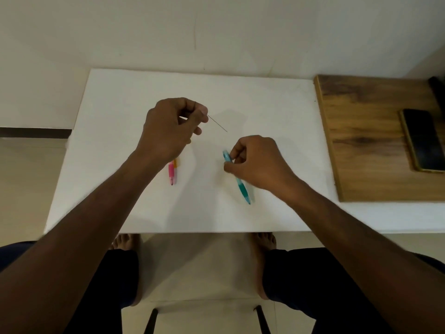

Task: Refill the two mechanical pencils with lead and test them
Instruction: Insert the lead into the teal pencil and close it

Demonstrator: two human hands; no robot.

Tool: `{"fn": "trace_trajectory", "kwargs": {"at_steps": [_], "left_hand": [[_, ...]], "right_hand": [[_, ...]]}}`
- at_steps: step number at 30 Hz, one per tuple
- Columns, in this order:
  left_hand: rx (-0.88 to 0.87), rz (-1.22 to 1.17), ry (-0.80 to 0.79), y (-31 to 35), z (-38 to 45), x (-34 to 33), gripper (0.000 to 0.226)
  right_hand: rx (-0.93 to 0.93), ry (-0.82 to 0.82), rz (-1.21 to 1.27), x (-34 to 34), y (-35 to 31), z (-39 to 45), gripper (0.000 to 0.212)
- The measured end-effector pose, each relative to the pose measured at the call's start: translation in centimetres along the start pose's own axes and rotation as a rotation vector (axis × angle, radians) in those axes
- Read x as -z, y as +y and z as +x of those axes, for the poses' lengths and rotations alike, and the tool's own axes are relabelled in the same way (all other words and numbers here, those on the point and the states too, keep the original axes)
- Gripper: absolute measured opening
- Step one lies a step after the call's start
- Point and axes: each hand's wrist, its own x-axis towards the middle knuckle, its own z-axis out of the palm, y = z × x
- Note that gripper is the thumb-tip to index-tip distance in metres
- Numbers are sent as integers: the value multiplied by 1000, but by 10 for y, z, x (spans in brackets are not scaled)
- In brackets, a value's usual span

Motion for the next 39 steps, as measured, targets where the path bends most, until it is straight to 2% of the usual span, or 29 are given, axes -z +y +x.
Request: {"fn": "trace_trajectory", "kwargs": {"at_steps": [4, 9, 16, 25, 39], "left_hand": [[-7, -229, 89, 6, -1, 7, 19], [-78, -346, 120, 14, -5, 2, 21], [-113, -375, 79, 17, -10, -6, 18], [-145, -372, -63, 17, -13, -12, 20], [-140, -302, -48, 17, -14, -12, 19]], "right_hand": [[152, 88, 288, 28, -2, -7, 19], [289, 86, 424, 41, 3, -9, 16], [241, 165, 397, 36, 3, -2, 16], [216, 199, 368, 36, 1, 1, 19], [216, 174, 398, 36, 2, 2, 19]]}}
